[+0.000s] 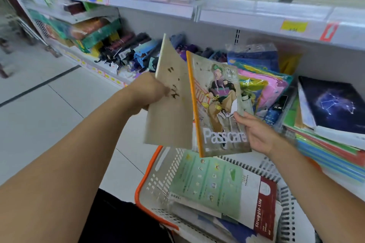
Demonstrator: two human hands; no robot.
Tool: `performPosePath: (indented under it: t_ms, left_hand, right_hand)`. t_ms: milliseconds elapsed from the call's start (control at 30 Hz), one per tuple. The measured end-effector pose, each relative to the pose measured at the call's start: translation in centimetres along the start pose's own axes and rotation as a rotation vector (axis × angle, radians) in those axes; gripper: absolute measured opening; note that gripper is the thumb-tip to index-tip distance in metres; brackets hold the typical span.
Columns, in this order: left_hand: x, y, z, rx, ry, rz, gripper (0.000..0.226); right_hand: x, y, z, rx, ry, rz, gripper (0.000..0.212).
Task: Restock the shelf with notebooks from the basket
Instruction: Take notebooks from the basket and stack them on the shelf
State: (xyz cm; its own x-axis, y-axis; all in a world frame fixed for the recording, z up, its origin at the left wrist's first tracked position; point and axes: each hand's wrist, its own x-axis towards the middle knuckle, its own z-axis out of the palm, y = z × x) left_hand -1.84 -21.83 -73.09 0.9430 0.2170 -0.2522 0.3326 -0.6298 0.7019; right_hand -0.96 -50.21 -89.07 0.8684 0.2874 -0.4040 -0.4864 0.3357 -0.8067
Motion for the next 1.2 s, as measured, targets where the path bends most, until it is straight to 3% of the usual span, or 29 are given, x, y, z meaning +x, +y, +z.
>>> performPosePath:
  t_ms: [67,167,200,300,467,667,800,900,1067,1133,1200]
  left_hand:
    - [-0.3,0.6,0.7,-0.275,-0.112,-0.056,0.029]
    - [-0.6,1.8,1.2,-0.423,-0.076,-0.046,0.055]
    - [-0.8,2.1,1.2,-0.437,-0.068,-0.021,0.064]
    - [-1.6,2.4,0.8,-0.481,-0.072,0.056,0.078]
    - [-2.3,4.5,-0.5,-0.720,-0.123,0.065,0.046]
    - [-3.6,8.1,0.0,-0.746,-0.257,0.463,0.022]
    - [-3.6,13.3,2.6,-0.781,-0.349,0.595,0.020]
    - [-3.3,17.9,4.5,-0.798,-0.514,0.545,0.026]
    - [-2.5,25.0,7.5,-0.829,-0.600,0.376,0.016]
    - [-1.9,27.7,8.7,-0.889,-0.612,0.327,0.018]
    - [-0.9,29.9,9.9,-0.933,-0.601,0.287,0.022]
  right_hand:
    - [-0.1,-1.1,2.8,-0.063,-0.007,-0.028,0.049]
    - [-0.7,-2.8,5.6,-0.110,0.035,-0.094,0.081]
    - [-0.9,-3.3,6.2,-0.109,0.027,-0.128,0.078]
    - [-2.1,-4.6,7.4,-0.112,0.007,-0.228,0.043]
    - [-4.9,-8.1,9.4,-0.124,0.055,-0.424,0.051]
    - [-9.4,-18.8,10.0,-0.069,0.255,-0.743,0.045]
    - [-12.4,-24.0,6.9,-0.168,0.377,-0.855,0.043]
    - [-13.9,-25.9,3.1,-0.285,0.454,-0.837,0.041]
    - [-15.1,-28.4,-2.0,-0.286,0.593,-0.701,0.019]
    - [-15.7,-30.0,-3.1,-0.192,0.548,-0.680,0.010]
    - [-16.1,-31.3,-3.8,-0.123,0.480,-0.693,0.022]
